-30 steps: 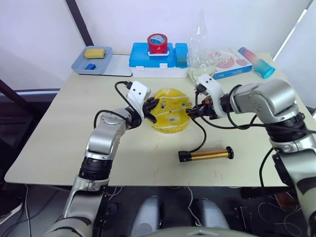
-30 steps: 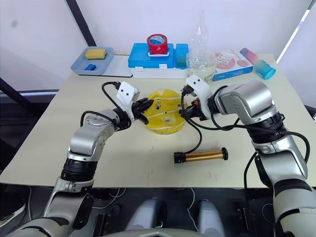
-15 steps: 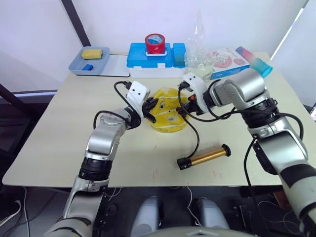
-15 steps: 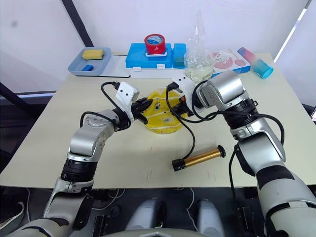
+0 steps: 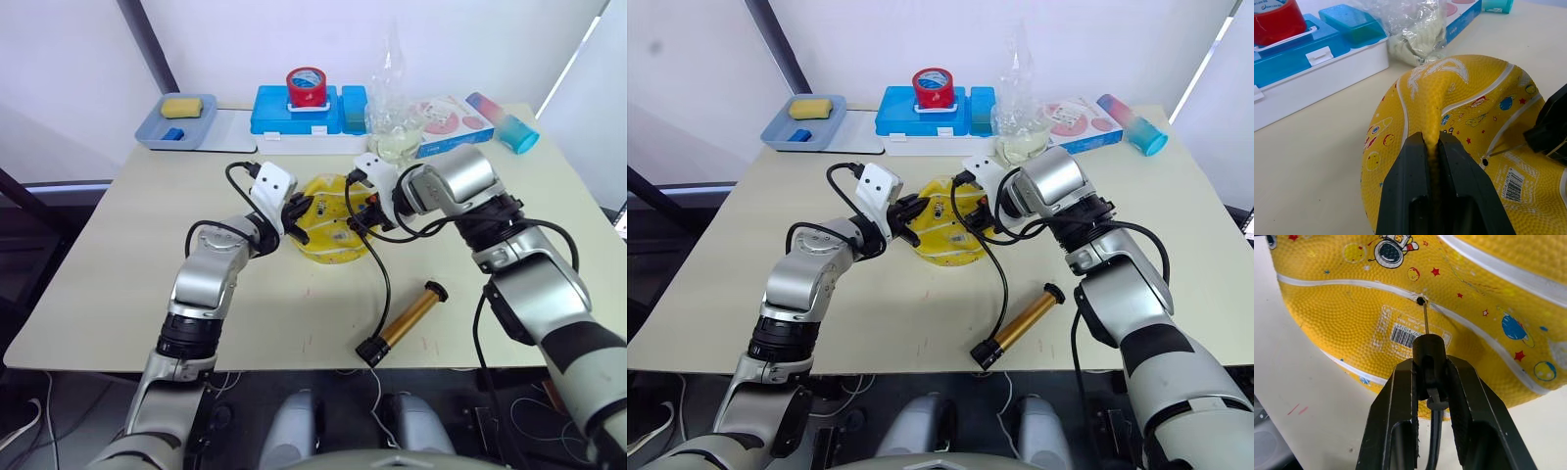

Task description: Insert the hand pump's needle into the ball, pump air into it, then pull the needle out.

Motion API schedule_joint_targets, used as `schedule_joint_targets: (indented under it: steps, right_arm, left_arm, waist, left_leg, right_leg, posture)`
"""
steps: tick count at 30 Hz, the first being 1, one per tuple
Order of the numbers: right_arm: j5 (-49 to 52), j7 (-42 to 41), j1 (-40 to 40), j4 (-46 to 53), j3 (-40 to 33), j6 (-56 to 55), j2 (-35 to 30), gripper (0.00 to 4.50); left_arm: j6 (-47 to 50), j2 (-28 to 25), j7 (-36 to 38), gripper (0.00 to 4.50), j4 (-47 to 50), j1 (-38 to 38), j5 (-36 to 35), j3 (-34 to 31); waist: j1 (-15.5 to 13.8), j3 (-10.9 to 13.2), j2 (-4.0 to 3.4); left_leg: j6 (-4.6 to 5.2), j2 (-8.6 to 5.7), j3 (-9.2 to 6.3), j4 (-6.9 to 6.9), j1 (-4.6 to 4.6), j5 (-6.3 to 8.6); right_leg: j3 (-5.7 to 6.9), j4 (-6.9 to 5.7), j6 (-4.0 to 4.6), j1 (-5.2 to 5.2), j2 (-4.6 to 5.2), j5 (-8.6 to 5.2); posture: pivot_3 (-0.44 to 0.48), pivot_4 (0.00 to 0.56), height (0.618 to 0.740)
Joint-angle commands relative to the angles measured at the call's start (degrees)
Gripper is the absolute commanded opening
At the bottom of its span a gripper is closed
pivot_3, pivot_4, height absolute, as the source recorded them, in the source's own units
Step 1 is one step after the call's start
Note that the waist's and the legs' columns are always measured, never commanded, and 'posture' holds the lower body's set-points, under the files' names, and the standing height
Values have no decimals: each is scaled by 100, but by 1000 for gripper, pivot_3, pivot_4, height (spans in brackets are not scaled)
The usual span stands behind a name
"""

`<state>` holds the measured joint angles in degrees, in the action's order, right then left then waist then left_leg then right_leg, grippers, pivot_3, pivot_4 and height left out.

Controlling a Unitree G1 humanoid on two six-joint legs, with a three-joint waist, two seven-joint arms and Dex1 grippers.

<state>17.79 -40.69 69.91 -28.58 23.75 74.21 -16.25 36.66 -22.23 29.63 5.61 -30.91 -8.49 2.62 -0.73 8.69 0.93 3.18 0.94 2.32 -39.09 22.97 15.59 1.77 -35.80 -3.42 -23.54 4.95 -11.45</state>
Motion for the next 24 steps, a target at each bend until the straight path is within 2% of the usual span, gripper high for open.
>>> schedule_joint_targets:
  steps: [1,24]
  right_arm:
    - [-172,-40,81,-62,47,-120,42,319]
    - [-625,-475,-162,297,452,-355,-33,319]
  left_arm:
    - [3,31,2,137,3,42,3,108]
    - [116,100,-44,137,-71,42,-41,25]
  waist:
    - [0,0,0]
    - [-1,0,-1]
  left_leg:
    - [0,0,0,0,0,0]
    - [-1,4,-4,0,0,0]
  right_leg:
    - [0,0,0,0,0,0]
    - [1,0,5,0,1,-3]
  posture:
    - [0,150,737]
    - [0,150,737]
